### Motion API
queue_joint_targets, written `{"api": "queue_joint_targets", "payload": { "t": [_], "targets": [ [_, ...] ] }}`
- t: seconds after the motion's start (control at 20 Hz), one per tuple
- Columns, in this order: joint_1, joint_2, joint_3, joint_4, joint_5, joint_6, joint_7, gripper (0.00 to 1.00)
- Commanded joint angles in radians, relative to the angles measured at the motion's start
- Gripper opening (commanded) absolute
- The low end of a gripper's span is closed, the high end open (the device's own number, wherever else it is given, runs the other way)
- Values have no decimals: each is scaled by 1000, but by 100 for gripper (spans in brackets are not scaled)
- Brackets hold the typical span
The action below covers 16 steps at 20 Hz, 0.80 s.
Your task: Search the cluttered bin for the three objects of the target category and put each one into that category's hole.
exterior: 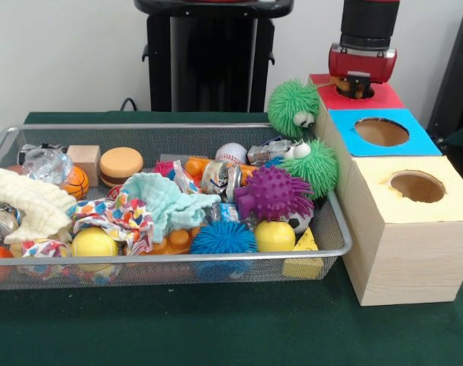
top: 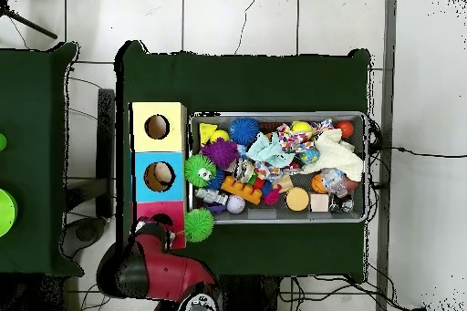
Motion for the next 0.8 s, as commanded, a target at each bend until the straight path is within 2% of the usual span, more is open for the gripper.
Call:
{"api": "queue_joint_targets", "payload": {
  "t": [0.05, 0.2, 0.4, 0.55, 0.8],
  "targets": [
    [-72, 220, 81, -24, -47, 22, 157, 0],
    [-38, 293, 50, -51, -40, -47, 172, 0],
    [64, 345, -43, -90, 55, -38, 167, 0],
    [118, 383, -79, -113, 115, -41, 190, 0],
    [112, 448, -56, -148, 102, -126, 238, 0]
  ]
}}
